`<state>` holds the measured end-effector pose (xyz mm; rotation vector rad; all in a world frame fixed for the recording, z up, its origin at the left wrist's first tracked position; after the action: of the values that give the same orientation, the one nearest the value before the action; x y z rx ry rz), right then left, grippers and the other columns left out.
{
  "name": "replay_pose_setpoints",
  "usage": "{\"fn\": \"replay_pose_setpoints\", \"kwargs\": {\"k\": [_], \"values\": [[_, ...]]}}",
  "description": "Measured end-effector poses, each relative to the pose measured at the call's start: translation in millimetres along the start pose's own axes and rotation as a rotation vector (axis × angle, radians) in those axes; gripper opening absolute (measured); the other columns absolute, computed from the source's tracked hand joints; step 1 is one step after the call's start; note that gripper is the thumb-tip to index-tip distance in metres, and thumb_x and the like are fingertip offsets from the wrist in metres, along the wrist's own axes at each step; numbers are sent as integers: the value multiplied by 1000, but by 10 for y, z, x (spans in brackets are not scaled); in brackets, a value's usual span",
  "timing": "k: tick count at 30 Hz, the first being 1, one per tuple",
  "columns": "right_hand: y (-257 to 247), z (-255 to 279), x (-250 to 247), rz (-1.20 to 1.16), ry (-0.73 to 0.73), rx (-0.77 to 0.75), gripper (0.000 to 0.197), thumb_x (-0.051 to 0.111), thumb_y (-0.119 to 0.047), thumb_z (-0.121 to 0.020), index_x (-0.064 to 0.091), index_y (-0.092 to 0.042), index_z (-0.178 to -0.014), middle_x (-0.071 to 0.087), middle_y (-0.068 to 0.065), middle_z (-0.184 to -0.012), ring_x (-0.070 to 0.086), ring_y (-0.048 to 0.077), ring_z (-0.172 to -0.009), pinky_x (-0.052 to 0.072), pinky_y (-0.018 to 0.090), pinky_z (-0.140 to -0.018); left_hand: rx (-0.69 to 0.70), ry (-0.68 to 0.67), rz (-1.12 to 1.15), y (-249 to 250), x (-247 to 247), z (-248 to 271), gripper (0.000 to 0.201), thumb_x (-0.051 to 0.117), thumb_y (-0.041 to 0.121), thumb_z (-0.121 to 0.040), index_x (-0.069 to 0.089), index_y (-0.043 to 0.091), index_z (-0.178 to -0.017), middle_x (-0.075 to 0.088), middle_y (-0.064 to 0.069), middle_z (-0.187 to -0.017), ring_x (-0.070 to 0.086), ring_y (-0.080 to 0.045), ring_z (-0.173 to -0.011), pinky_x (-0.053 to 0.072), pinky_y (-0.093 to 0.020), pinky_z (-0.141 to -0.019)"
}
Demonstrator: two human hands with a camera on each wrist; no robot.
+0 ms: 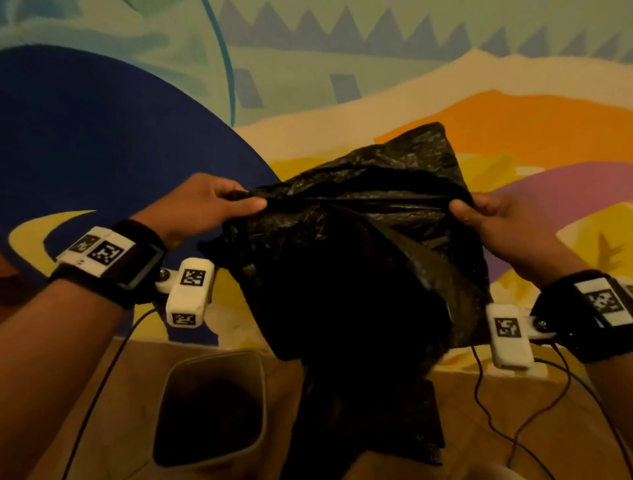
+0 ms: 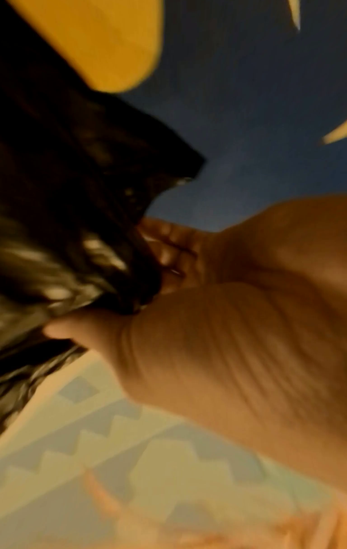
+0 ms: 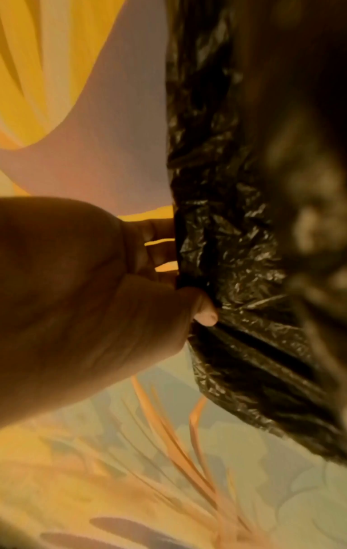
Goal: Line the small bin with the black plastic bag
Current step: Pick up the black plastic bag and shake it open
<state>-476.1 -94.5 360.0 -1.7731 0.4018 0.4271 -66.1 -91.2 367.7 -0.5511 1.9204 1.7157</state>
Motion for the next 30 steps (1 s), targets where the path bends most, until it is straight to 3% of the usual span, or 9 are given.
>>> {"fn": "replay_pose_setpoints", "kwargs": {"k": [4, 7, 10, 12, 14, 17, 21, 24, 30], "values": [[-28, 35, -29, -60, 126, -7, 22, 52, -16, -106, 69, -12, -119, 76, -14, -89, 66, -15, -73, 53, 4, -61, 77, -2, -245, 132, -143, -22, 24, 75, 38, -87, 79, 14, -91, 76, -16, -90, 66, -19, -72, 51, -35, -67], [-33, 68, -23, -62, 131, 20, 21, 55, -21, -105, 71, -16, -119, 77, -24, -80, 70, -5, -92, 58, 18, -75, 134, 277, -265, 202, -293, -62, 31, 73, 41, -89, 77, 10, -87, 73, -13, -81, 54, -10, -61, 41, -24, -57], [-75, 98, -51, 103, 201, 66, 42, 68, -29, -97, 59, -13, -136, 72, 1, -117, 65, 27, -120, 53, 47, -97, 151, 370, -188, 247, -265, -69, 47, 71, 50, -87, 74, 4, -82, 71, -23, -81, 55, -15, -63, 42, -29, -60], [-147, 134, -55, 322, 285, 3, 97, 83, -48, -79, 29, -23, -155, 46, 8, -154, 51, 32, -136, 47, 55, -105, 164, 258, -35, 302, -135, -38, 55, 71, 52, -86, 71, -3, -86, 70, -30, -94, 60, -22, -72, 47, -37, -68], [-372, 225, 48, 496, 342, -217, 135, 86, -65, -60, 6, -26, -161, 18, 4, -169, 31, 32, -150, 36, 58, -116, 206, 127, 76, 396, 25, 8, 47, 69, 45, -91, 71, -1, -87, 73, -22, -93, 68, -21, -77, 54, -36, -75], [-770, 299, 386, 705, 267, -508, 152, 78, -84, -45, 7, -17, -162, 22, 8, -168, 29, 33, -150, 29, 54, -119, 288, -46, 101, 642, 304, 98, 27, 64, 31, -98, 74, 10, -85, 77, 5, -77, 68, 0, -70, 52, -13, -66], [-906, 255, 827, 578, -131, -447, 108, 82, -76, -56, 46, -32, -147, 68, 0, -133, 63, 25, -119, 53, 44, -93, 346, -122, 150, 810, 514, 106, 27, 69, 29, -95, 76, 3, -93, 75, -4, -81, 67, -6, -69, 55, -18, -64], [-836, 161, 871, 437, -149, -323, 36, 83, -49, -77, 76, -15, -88, 78, 5, -85, 73, 21, -77, 50, 41, -61, 330, -43, 208, 797, 504, 128, 25, 74, 32, -90, 75, 7, -88, 68, 4, -68, 60, -2, -59, 50, -15, -58], [-736, 0, 477, 27, 107, -172, 19, 78, -39, -88, 81, -21, -94, 80, -6, -95, 77, 13, -88, 63, 48, -85, 169, 32, 266, 442, 524, 276, 82, 78, 67, -67, 52, 28, -133, 65, 6, -104, 66, -7, -89, 55, -29, -82]]}}
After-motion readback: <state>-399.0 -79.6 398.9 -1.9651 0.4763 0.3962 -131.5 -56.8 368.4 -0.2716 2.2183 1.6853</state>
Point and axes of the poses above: each hand's wrist, its own z-axis away from the middle knuckle, its own x-axis out of the palm, y = z × x, the point moved 2 cm from there along -z, towards the middle knuckle
